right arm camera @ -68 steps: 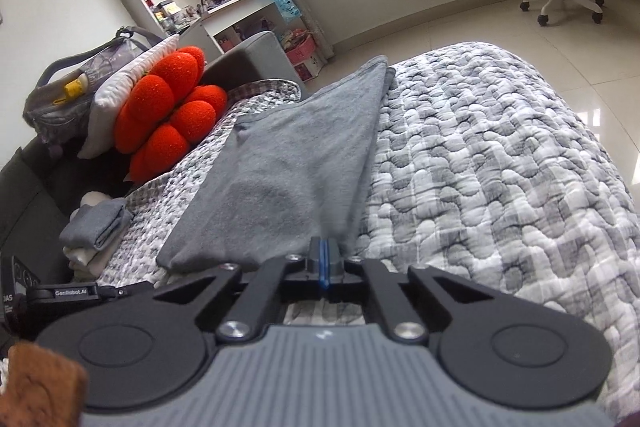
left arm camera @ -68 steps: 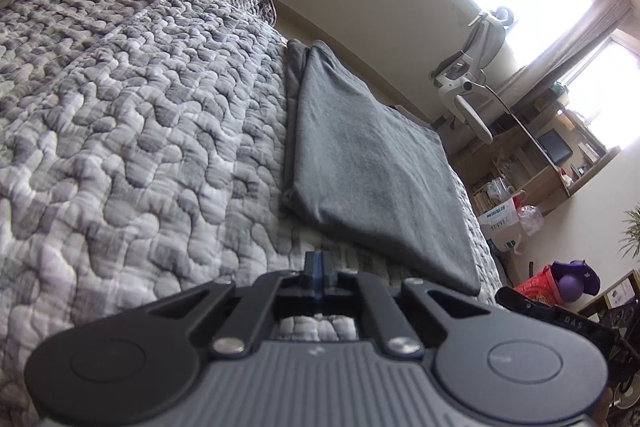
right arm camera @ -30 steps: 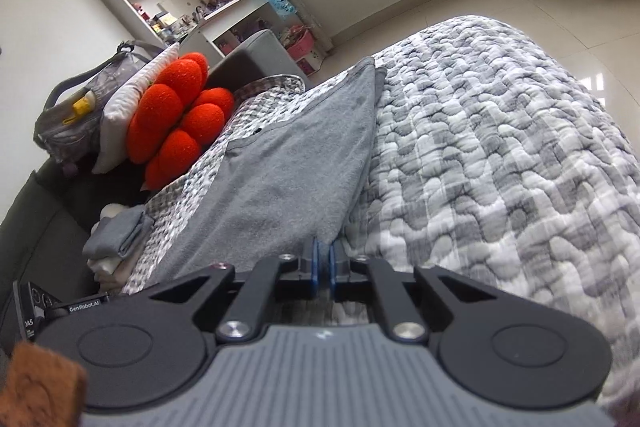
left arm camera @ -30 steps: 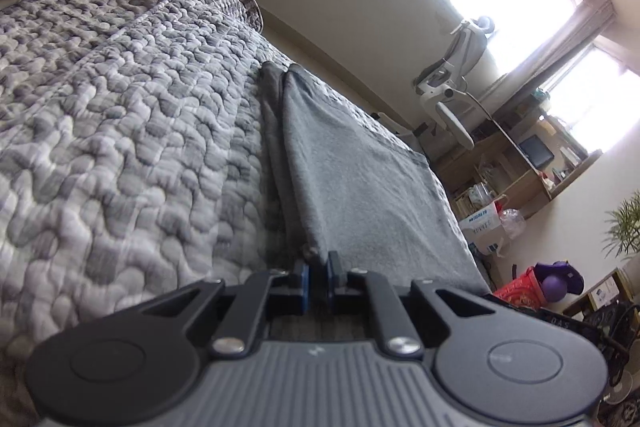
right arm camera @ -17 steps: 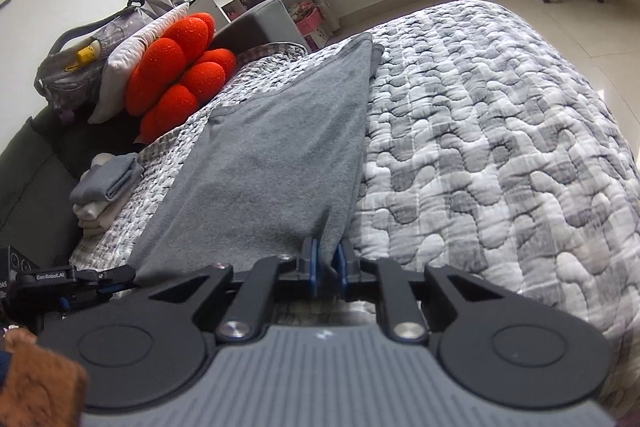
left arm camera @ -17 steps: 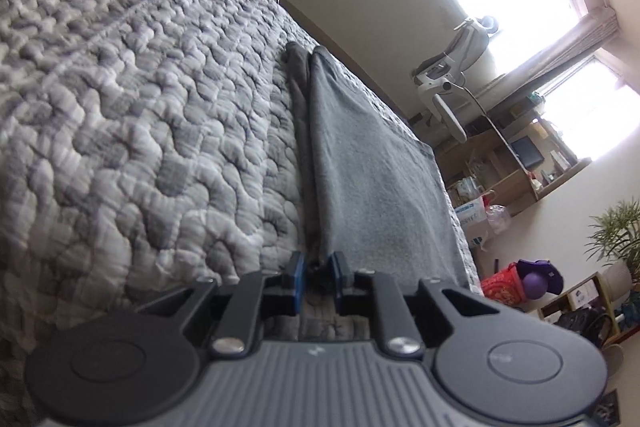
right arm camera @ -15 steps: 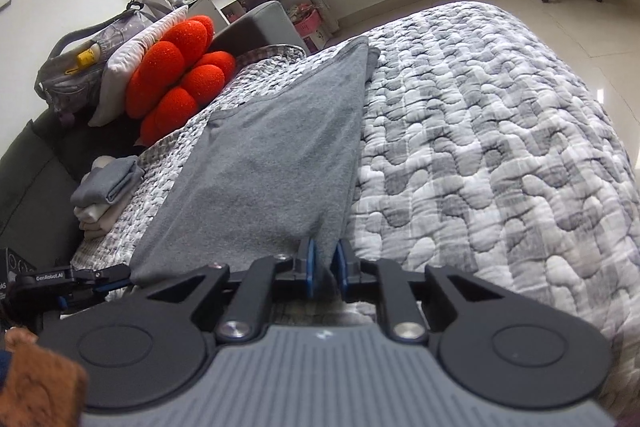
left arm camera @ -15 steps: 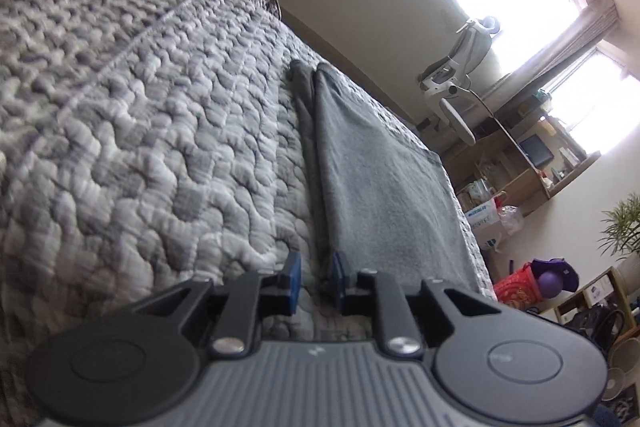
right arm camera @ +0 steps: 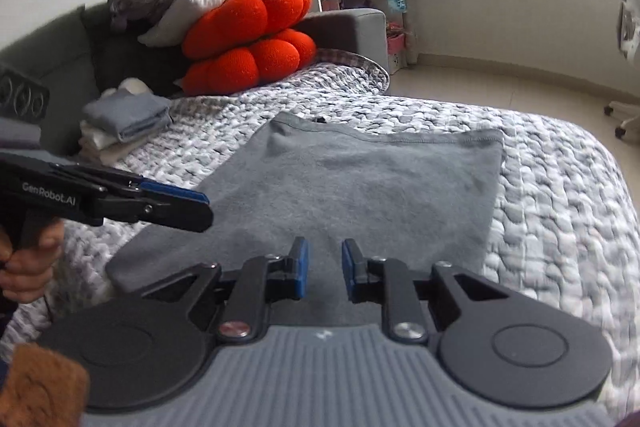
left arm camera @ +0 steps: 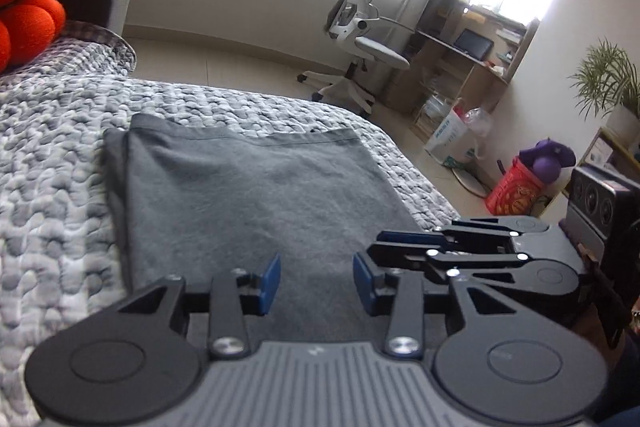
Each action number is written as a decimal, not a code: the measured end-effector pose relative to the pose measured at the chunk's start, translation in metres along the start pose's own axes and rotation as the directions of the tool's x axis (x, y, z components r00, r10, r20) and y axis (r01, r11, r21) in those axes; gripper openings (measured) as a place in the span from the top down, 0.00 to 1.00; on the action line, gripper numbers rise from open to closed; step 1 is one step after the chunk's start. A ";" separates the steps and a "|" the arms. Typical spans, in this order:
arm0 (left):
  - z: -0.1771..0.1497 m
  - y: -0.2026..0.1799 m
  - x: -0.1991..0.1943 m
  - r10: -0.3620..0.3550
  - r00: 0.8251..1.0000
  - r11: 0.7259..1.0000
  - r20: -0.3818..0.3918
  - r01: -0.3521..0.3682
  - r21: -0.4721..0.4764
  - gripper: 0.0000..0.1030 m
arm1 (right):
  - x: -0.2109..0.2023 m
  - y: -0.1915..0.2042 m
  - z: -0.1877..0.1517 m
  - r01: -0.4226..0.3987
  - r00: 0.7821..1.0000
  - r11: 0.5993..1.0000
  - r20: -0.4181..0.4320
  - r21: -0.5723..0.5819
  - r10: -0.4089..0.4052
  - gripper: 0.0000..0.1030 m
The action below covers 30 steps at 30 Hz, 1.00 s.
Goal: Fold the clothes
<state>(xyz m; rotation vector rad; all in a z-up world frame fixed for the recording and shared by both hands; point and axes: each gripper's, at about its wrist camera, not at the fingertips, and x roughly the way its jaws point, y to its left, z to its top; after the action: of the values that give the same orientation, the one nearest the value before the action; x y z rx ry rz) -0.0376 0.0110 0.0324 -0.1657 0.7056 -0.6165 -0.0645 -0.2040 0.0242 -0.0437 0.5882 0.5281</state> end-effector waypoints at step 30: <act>-0.018 0.068 -0.009 0.017 0.999 0.990 0.027 -0.013 -0.138 0.89 | -0.027 -0.086 -0.033 0.053 0.999 0.989 0.005 0.138 -0.054 0.69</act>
<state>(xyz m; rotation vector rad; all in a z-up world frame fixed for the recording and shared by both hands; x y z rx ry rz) -0.0222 0.0724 0.0008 -0.2963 0.7222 -0.5502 -0.0591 -0.2969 0.0021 0.0741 0.6122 0.4344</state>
